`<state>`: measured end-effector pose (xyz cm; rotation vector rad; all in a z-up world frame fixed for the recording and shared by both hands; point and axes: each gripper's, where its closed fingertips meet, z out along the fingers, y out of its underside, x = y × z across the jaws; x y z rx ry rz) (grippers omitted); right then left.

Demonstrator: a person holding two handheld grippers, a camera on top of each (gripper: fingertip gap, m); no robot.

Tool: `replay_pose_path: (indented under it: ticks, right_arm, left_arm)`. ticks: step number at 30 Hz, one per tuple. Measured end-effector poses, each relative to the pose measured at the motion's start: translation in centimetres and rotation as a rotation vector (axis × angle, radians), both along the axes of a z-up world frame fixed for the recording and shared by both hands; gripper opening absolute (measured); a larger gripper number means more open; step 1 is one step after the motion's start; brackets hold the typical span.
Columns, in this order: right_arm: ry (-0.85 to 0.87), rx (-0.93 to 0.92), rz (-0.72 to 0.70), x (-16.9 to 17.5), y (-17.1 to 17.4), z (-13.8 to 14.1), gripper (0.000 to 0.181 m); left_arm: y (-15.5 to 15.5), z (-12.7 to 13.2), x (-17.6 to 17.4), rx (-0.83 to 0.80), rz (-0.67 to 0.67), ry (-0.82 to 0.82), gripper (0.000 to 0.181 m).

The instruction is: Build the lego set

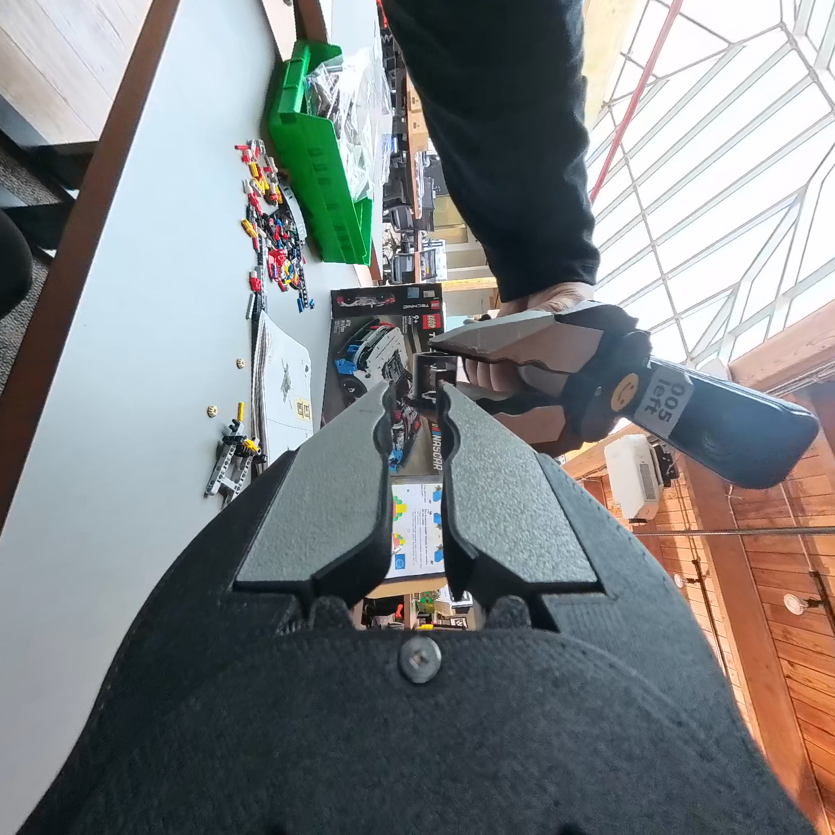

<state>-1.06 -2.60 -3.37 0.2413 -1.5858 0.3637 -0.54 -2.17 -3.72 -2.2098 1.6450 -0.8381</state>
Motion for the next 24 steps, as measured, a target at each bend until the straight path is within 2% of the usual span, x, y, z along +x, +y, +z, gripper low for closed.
replay_pose_path:
  ticks: [17, 21, 24]
  right_arm:
    - [-0.023, 0.026, 0.020, 0.3, -0.2, -0.8, 0.008]
    - [-0.086, -0.064, 0.069, 0.4, 0.6, -0.6, 0.009]
    - [-0.184, -0.183, 0.082, -1.0, 2.4, -1.4, 0.009]
  left_arm:
    - [0.1, -1.6, -0.2, -0.020, 0.004, 0.040, 0.022]
    - [0.1, -3.4, -1.4, -0.007, 0.045, 0.101, 0.023]
    - [0.1, -6.1, -3.1, 0.028, 0.107, 0.199, 0.022]
